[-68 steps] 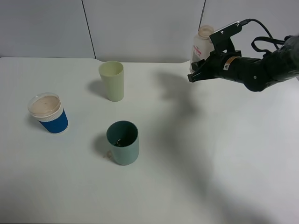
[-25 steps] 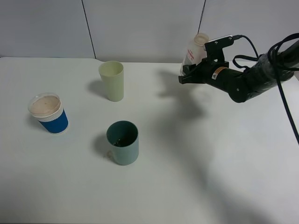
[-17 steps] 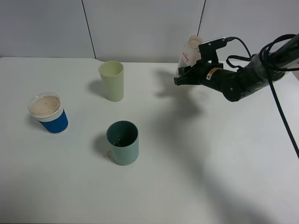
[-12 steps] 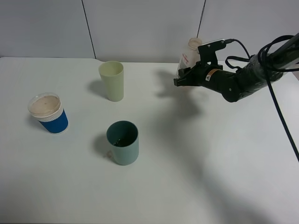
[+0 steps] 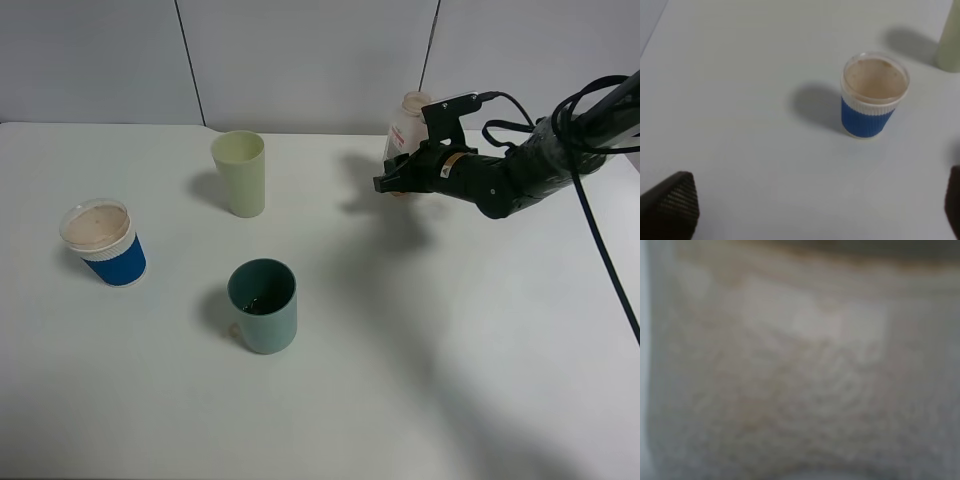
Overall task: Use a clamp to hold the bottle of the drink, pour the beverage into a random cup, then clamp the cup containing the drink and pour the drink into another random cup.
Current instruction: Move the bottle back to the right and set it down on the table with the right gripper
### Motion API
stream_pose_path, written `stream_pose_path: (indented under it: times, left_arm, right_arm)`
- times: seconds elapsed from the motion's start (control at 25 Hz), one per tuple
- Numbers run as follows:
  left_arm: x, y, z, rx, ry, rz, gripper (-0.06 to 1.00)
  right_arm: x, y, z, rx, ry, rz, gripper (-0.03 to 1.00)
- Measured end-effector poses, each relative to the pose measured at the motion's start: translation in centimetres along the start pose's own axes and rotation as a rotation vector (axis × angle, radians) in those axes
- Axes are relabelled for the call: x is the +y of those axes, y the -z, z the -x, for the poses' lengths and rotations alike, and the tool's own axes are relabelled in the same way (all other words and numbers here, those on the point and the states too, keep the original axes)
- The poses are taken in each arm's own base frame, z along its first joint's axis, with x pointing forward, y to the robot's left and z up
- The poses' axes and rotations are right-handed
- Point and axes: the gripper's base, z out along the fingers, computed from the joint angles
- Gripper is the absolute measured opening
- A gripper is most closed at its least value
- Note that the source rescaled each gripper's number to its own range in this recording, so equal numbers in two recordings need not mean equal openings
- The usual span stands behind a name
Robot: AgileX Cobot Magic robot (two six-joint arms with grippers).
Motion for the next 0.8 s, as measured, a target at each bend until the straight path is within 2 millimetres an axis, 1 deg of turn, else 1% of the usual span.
stream_pose_path:
  times: [0.6, 0.64, 0.8]
  left_arm:
    - [0.0, 0.0, 0.0, 0.0, 0.0, 0.0, 1.0]
    - [0.0, 0.0, 0.0, 0.0, 0.0, 0.0, 1.0]
    - [0.0, 0.0, 0.0, 0.0, 0.0, 0.0, 1.0]
  right_arm:
    - [-0.01, -0.02, 0.14, -0.011, -0.029, 0.0, 0.0]
    - [-0.01, -0.02, 0.14, -0.011, -0.036, 0.0, 0.03]
    - [-0.01, -0.02, 0.15, -0.013, -0.065, 0.0, 0.2]
